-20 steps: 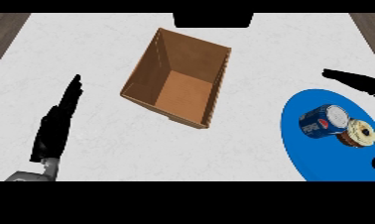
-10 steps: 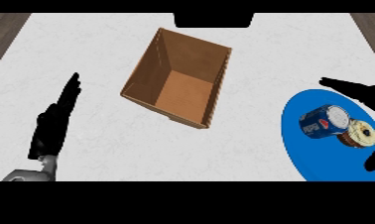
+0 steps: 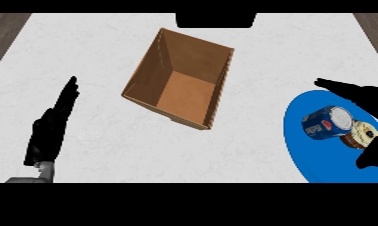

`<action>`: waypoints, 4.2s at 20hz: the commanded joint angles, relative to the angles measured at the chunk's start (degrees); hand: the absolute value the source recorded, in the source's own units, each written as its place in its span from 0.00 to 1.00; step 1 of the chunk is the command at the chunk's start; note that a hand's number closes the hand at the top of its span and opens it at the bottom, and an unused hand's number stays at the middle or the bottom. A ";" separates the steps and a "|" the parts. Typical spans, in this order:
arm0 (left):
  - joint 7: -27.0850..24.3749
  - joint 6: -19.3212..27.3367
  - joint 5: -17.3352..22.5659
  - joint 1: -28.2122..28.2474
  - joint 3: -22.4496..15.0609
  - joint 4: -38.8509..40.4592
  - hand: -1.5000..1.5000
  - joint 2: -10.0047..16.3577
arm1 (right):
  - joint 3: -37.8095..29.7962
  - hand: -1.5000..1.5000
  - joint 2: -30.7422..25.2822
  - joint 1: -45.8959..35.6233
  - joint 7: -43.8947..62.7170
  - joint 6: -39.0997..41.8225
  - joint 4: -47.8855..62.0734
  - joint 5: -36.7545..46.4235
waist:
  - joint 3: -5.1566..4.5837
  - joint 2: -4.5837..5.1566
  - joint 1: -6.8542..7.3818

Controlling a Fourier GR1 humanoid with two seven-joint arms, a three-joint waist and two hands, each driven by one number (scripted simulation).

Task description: Pick the can from the plate and place it in the cardboard box

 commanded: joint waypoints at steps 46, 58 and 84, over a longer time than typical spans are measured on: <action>-0.04 -6.93 -8.31 0.04 6.28 -1.15 0.50 -8.77 | -0.67 1.00 12.01 -27.72 -28.15 -32.84 41.75 31.88 | 0.04 0.26 0.93; -0.60 -8.13 -8.21 0.18 7.94 0.75 0.50 -7.51 | -10.96 1.00 17.72 -33.46 -34.87 -18.75 32.55 11.45 | -0.01 -0.40 -0.58; 1.74 -8.64 -9.30 -1.82 8.15 -0.47 0.50 -9.63 | 6.60 1.00 39.66 -43.97 4.04 -14.06 16.41 5.14 | -0.03 0.04 0.68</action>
